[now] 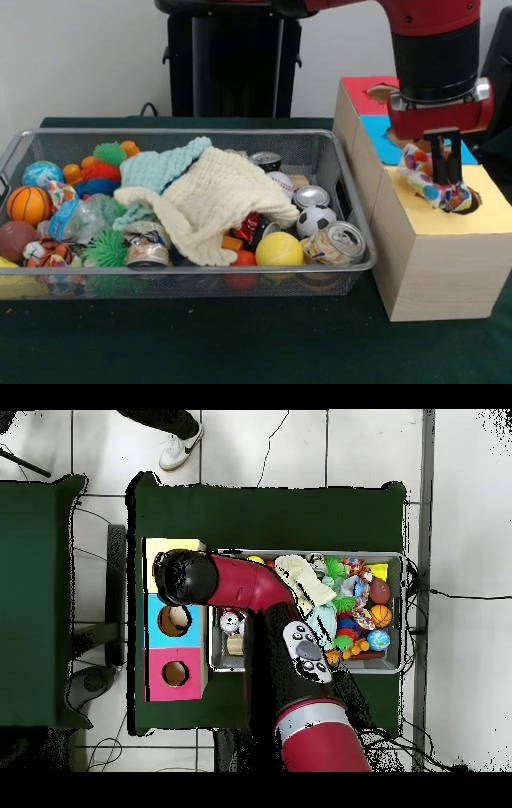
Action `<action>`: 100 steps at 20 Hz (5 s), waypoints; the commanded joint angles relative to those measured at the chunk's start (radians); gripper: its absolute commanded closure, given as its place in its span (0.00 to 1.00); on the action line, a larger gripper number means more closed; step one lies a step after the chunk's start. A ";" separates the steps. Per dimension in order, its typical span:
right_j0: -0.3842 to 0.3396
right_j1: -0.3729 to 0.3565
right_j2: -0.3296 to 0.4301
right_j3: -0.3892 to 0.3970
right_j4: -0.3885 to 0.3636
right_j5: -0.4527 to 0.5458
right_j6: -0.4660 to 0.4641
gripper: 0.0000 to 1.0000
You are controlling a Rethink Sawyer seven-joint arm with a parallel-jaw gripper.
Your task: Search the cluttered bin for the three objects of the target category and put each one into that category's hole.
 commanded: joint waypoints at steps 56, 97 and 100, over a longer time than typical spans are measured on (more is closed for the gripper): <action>-0.022 0.200 0.038 0.121 -0.284 -0.277 0.043 1.00; -0.002 0.189 0.027 0.126 -0.299 -0.318 0.081 1.00; -0.011 0.192 0.036 0.131 -0.296 -0.325 0.084 1.00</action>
